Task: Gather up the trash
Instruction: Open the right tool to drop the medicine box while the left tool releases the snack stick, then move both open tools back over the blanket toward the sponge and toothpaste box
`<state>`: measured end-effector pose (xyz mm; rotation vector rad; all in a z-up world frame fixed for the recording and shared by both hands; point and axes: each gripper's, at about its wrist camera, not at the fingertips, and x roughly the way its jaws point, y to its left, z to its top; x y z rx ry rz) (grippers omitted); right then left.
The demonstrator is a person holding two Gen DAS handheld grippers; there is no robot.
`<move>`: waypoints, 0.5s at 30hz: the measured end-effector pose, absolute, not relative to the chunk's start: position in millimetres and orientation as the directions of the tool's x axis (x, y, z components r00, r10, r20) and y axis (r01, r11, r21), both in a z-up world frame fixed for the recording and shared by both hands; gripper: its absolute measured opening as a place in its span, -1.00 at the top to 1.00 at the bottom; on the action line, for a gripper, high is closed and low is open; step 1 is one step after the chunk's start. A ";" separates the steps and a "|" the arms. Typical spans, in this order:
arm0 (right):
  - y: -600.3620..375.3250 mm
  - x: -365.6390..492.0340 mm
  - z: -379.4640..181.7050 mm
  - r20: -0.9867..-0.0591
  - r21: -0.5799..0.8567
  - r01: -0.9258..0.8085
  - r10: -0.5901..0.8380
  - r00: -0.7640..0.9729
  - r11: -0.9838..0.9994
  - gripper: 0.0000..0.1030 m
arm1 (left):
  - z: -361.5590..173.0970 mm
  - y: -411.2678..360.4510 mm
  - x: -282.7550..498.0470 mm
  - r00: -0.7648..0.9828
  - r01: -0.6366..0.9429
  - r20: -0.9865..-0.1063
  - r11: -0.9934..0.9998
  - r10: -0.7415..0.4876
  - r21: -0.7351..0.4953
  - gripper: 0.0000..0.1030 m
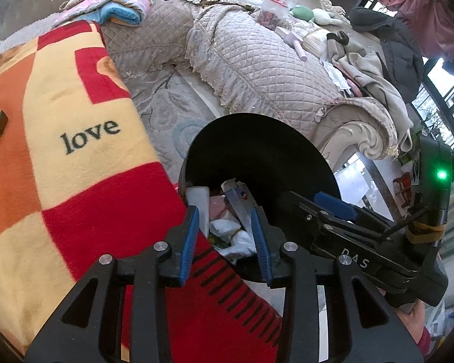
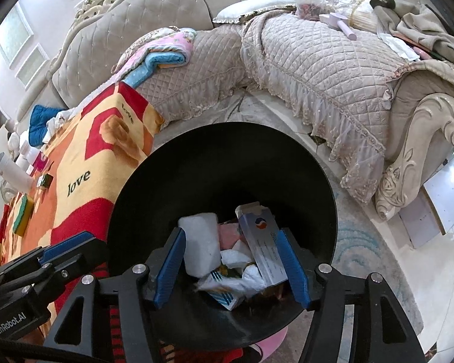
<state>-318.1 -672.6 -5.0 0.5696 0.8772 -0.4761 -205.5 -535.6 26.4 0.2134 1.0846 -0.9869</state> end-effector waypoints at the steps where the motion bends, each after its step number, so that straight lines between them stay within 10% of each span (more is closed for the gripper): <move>1: -671.6 -318.6 -5.0 -0.819 0.264 0.601 -0.154 0.553 0.754 -0.18 | 26.4 -534.6 -205.7 0.114 0.758 -0.818 0.581 -0.564 -0.295 0.35; 15: -642.3 -309.3 2.8 -0.819 0.235 0.571 -0.155 0.552 0.787 -0.31 | 29.5 -502.3 -200.9 0.234 0.729 -0.827 0.655 -0.511 -0.198 0.35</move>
